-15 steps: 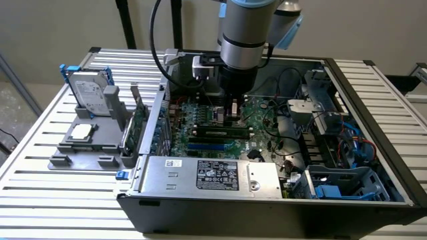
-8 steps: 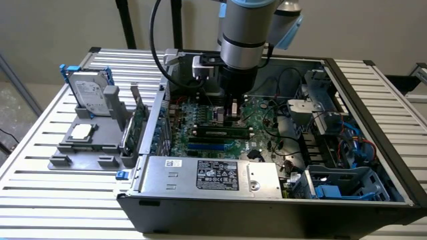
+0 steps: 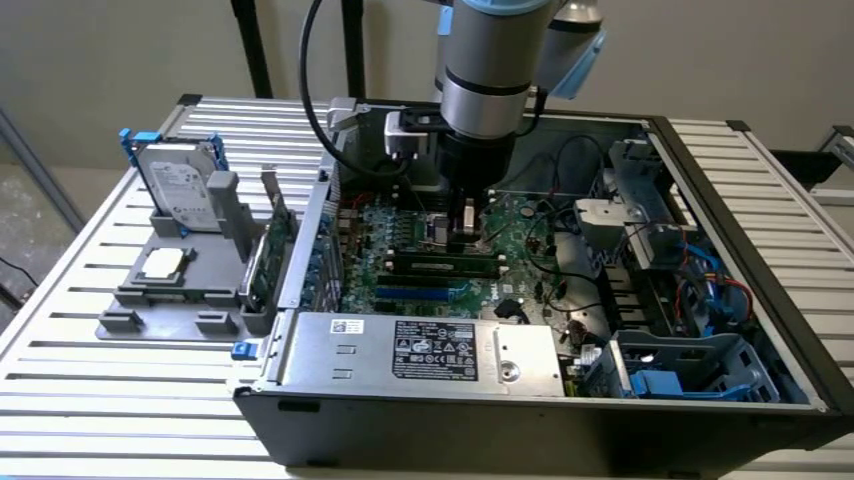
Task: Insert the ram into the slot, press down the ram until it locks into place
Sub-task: 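Press down the ram until it locks into place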
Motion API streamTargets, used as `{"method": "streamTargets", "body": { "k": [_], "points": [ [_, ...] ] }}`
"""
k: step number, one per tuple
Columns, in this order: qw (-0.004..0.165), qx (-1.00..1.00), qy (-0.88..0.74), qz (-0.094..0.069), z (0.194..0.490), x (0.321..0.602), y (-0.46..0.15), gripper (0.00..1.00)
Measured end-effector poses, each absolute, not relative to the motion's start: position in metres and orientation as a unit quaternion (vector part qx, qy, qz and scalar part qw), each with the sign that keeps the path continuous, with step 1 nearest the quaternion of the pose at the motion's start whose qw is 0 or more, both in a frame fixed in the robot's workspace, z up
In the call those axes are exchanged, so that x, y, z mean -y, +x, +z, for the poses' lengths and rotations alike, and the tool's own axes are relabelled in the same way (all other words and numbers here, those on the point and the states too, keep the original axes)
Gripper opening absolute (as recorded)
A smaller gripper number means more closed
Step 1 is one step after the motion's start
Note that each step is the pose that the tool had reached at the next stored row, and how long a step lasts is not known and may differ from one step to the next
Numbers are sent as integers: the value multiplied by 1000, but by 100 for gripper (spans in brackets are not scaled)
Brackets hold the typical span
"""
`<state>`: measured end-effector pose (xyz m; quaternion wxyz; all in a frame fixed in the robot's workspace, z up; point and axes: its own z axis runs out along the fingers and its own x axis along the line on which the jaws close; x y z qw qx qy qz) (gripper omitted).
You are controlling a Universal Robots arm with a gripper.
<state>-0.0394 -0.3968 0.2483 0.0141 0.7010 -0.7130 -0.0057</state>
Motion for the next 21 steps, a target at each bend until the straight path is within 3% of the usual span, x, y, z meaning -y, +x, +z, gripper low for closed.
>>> {"method": "streamTargets", "body": {
  "k": [21],
  "points": [
    [15,713,701,-6,226,393,-41,11]
  ]
}}
